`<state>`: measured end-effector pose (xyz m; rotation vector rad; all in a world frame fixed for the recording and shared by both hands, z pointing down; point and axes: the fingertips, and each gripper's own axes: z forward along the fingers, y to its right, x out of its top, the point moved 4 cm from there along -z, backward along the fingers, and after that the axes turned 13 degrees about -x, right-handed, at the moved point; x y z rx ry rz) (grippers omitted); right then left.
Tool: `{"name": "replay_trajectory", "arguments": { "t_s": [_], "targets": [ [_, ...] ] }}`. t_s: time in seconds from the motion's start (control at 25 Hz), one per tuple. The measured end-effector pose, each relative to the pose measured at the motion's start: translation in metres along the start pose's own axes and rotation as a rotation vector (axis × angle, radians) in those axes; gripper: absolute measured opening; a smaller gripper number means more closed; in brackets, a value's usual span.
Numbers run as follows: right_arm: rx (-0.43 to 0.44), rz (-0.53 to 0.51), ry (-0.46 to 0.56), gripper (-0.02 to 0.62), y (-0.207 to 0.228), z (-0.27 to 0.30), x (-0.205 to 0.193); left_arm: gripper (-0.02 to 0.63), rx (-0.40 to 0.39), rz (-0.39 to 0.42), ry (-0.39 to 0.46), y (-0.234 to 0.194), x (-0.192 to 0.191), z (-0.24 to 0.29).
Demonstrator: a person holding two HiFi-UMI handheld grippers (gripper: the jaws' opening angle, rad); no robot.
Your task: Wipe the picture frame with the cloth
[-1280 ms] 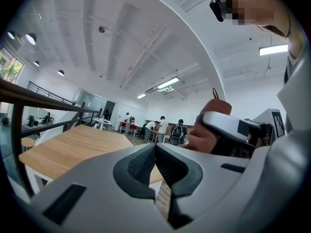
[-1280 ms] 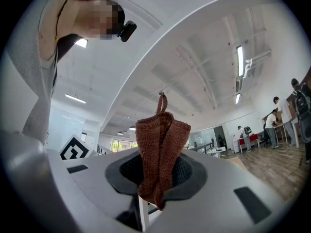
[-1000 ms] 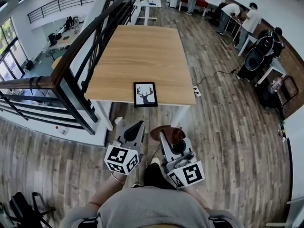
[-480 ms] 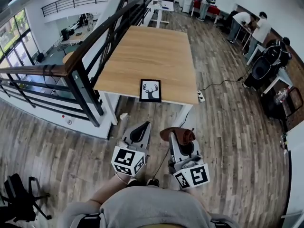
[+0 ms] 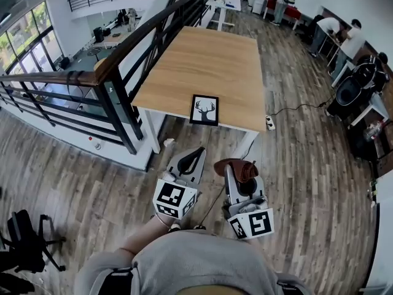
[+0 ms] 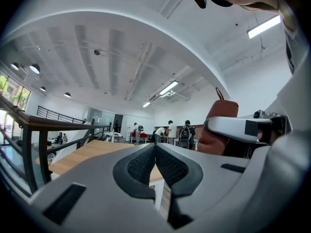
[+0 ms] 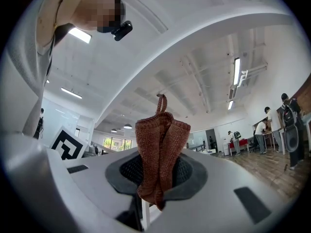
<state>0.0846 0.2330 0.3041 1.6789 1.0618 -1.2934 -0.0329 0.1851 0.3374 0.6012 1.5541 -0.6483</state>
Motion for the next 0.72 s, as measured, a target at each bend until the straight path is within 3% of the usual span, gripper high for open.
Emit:
{"name": "replay_trajectory", "arguments": {
  "t_s": [0.72],
  "targets": [
    [-0.008,-0.010,-0.009,0.097,-0.007,0.009,-0.003,0.009,-0.054,-0.001,-0.009,0.001,-0.001,0.005]
  ]
}}
